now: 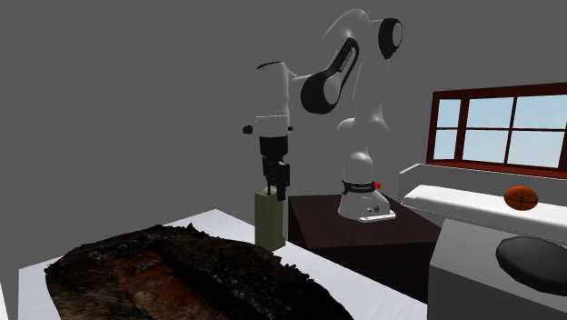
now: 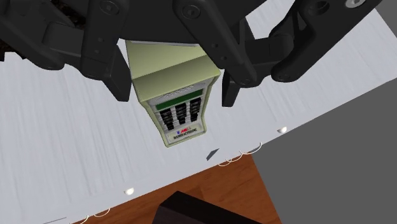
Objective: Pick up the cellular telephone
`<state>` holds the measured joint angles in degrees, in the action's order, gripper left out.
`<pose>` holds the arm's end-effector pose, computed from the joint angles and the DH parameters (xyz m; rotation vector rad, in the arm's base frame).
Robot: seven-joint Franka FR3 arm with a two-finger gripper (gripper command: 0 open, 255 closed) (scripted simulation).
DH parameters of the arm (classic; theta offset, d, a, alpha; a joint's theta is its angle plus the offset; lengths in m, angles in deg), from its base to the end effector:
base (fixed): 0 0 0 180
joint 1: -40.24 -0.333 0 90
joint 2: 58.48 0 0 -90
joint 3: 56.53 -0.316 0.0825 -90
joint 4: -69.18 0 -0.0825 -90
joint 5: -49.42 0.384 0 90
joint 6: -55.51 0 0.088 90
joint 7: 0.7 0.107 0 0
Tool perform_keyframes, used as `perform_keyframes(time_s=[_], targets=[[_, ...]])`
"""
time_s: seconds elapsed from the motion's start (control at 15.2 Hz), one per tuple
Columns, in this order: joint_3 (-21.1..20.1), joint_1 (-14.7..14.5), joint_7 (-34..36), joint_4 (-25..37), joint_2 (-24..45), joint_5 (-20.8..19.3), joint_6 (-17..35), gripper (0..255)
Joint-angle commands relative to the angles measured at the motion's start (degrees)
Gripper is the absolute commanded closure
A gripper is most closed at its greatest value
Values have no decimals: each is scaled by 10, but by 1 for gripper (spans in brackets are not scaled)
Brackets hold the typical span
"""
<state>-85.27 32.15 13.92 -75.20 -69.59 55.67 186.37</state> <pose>0.3526 0.2631 0.3348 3.0672 0.4678 -0.0782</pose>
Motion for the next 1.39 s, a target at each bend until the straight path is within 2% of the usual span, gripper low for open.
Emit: perform_keyframes(time_s=[0.0,0.33,1.32], targets=[[0,0,0,0,0,0,0,255],[0,0,0,0,1,0,0,255],[21,-7,-22,60,-74,22,-130,255]])
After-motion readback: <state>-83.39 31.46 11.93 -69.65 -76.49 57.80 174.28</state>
